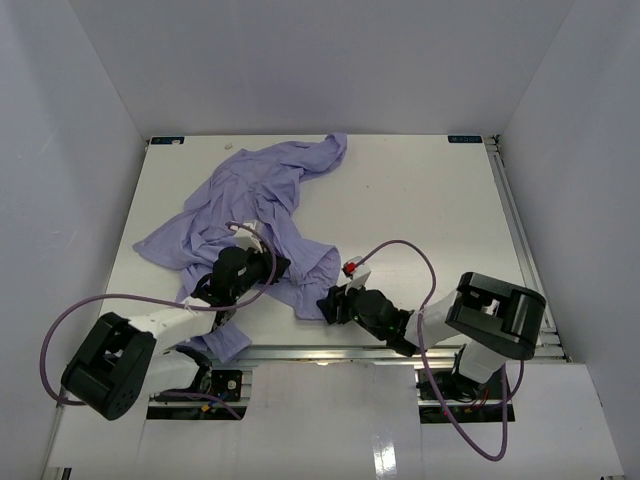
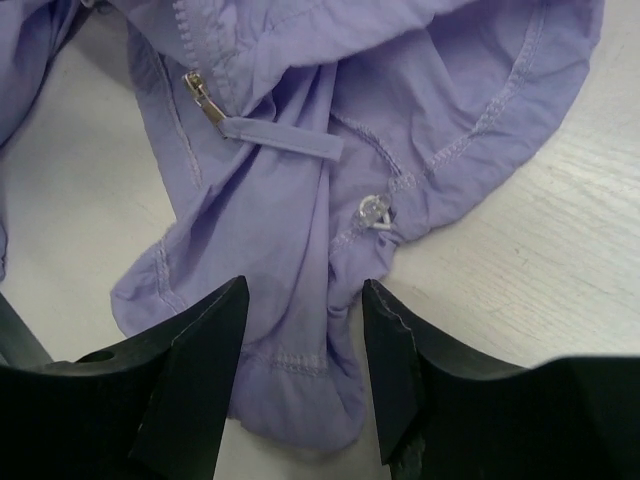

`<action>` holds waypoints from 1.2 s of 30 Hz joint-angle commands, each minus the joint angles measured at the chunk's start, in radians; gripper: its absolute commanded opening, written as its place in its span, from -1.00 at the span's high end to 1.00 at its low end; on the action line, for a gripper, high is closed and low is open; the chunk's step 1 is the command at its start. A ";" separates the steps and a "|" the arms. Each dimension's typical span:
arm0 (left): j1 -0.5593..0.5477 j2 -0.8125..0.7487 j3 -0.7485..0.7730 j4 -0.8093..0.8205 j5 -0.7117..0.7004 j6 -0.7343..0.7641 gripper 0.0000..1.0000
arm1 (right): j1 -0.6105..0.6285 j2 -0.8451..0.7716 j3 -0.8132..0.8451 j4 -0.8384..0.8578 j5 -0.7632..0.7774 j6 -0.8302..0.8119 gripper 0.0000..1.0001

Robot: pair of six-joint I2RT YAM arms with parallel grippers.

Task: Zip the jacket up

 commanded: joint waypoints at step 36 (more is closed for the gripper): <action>0.009 0.128 0.129 -0.265 -0.198 -0.134 0.06 | -0.024 -0.375 0.119 -0.342 -0.010 -0.222 -0.50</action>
